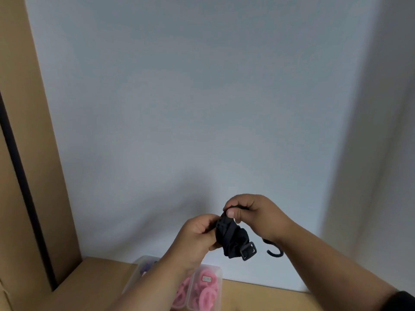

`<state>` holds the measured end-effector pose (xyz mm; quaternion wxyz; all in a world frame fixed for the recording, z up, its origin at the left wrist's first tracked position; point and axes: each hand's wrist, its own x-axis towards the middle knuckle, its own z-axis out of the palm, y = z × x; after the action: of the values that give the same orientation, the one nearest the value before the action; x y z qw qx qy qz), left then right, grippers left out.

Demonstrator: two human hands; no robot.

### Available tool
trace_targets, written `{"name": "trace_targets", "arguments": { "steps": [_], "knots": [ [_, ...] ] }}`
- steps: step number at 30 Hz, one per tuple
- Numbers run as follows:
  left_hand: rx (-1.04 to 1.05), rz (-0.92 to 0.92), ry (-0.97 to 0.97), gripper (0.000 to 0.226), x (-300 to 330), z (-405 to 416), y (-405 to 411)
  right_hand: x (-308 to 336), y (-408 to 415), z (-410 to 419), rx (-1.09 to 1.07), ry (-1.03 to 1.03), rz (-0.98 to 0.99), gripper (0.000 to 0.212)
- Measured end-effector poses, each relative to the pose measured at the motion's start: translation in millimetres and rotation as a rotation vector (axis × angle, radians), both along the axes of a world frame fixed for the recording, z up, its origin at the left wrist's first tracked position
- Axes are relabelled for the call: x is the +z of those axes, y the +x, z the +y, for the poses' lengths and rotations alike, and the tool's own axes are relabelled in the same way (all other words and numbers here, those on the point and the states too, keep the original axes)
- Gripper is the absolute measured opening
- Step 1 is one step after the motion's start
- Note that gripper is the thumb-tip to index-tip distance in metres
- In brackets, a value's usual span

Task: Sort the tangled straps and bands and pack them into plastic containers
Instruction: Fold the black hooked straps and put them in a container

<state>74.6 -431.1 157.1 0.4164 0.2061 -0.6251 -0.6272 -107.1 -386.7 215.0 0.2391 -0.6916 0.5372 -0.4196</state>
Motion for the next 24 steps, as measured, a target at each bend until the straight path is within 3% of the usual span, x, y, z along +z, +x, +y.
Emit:
{"name": "trace_targets", "arguments": {
  "steps": [2, 6, 9, 12, 17, 19, 24],
  "knots": [
    [0.002, 0.06, 0.023, 0.015, 2, 4, 0, -11, 2, 1, -0.015, -0.02, -0.088, 0.02],
    [0.081, 0.21, 0.106, 0.009, 6, 11, -5, -32, 15, 4, -0.031, -0.02, -0.283, 0.018],
    [0.157, 0.263, 0.144, 0.014, 5, 12, -10, -44, 26, 6, -0.193, 0.161, -0.213, 0.035],
    [0.266, 0.205, 0.076, 0.01, 4, 9, -10, -51, 30, 5, -0.291, 0.289, -0.109, 0.025],
    [0.324, 0.193, 0.089, 0.006, 1, -3, -8, -63, 50, 13, -0.182, 0.275, -0.33, 0.006],
    [0.37, 0.187, 0.1, 0.003, 0, -7, -5, -67, 56, 15, -0.132, 0.228, -0.435, 0.011],
    [0.574, -0.112, -0.212, 0.018, -19, -14, -1, -65, 56, 19, -0.052, 0.277, -0.746, 0.018]
  ]
}}
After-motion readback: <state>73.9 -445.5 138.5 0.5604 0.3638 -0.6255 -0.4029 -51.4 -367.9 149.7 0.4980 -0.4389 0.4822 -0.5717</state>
